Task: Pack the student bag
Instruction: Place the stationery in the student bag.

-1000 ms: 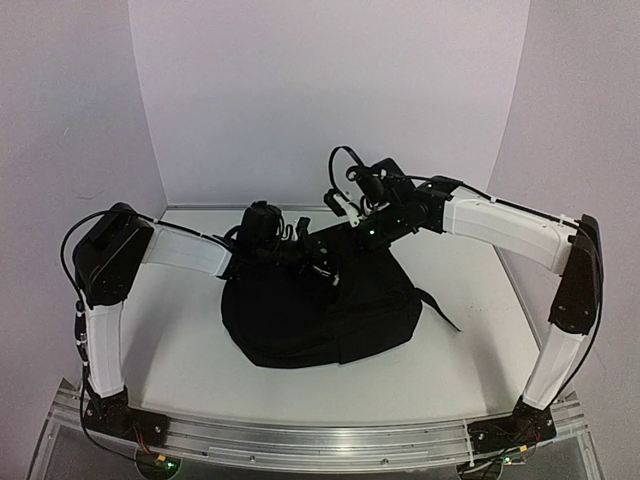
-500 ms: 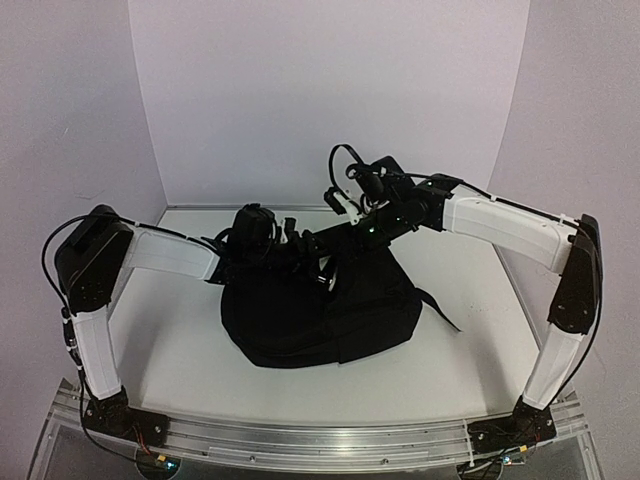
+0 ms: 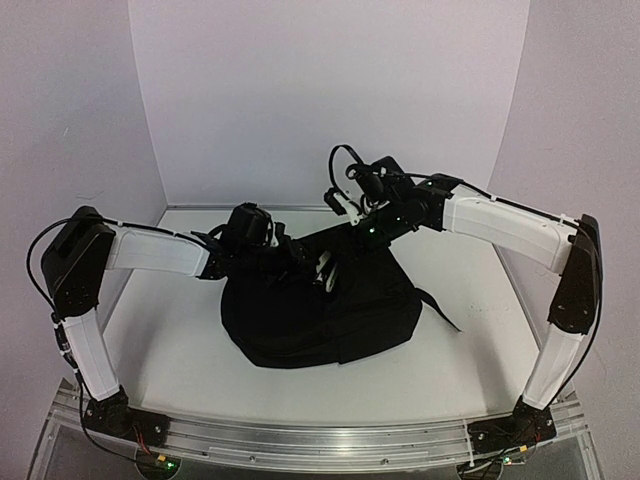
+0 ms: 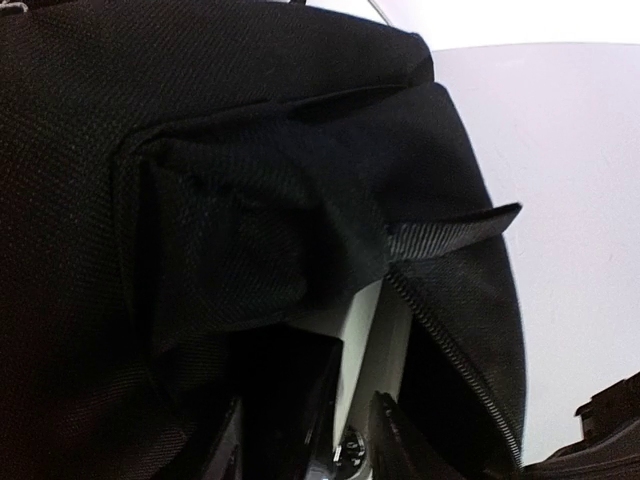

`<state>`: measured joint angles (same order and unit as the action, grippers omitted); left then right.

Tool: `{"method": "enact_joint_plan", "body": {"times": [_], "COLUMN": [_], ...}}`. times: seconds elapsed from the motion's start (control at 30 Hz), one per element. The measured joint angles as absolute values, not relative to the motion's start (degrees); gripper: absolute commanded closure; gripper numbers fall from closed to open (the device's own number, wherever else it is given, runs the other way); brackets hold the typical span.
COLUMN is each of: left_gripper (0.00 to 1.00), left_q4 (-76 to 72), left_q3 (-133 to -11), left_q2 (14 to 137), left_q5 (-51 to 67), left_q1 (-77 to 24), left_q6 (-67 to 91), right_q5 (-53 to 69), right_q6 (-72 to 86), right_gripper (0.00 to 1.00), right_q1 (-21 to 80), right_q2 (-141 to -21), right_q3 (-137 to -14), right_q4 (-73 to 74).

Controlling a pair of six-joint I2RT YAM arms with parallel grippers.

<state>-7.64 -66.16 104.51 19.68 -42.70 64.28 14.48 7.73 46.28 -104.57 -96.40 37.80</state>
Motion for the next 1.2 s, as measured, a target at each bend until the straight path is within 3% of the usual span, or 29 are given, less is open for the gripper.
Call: {"method": "enact_joint_plan", "body": {"times": [0.27,0.43,0.7,0.77,0.87,0.93,1.2], "left_gripper": [0.86,0.93,0.95,0.91,0.67,0.58,0.5], "left_q4": [-10.1,-14.8,-19.4,-20.4,-21.3,-21.5,-12.4], "left_q3": [-64.8,-64.8,-68.0,-68.5,-68.7,-68.5,-66.6], "left_q2": [104.7,106.0,110.9,111.9,112.5,112.4,107.5], "left_q5": [21.6,23.4,25.7,26.3,27.0,27.2,25.7], "left_q1": [-43.2,-43.8,-44.1,-44.2,-44.3,-44.5,-45.8], "left_q6": [64.8,65.0,65.4,65.8,66.2,65.8,60.8], "right_q5": [14.9,15.2,15.8,15.9,16.0,16.1,16.3], "right_q6": [7.8,7.8,8.0,8.0,8.0,8.0,8.0], "right_gripper": [1.0,1.0,1.0,1.0,1.0,1.0,1.0], "right_q1": [46.3,46.3,46.3,46.3,46.3,46.3,46.3], "right_q2": [-104.6,-104.6,-104.9,-105.0,-105.0,-105.0,-105.0], "right_q3": [-96.4,-96.4,-96.4,-96.4,-96.4,-96.4,-96.4], "right_q4": [37.9,38.6,39.0,39.1,39.2,39.3,39.3]}}
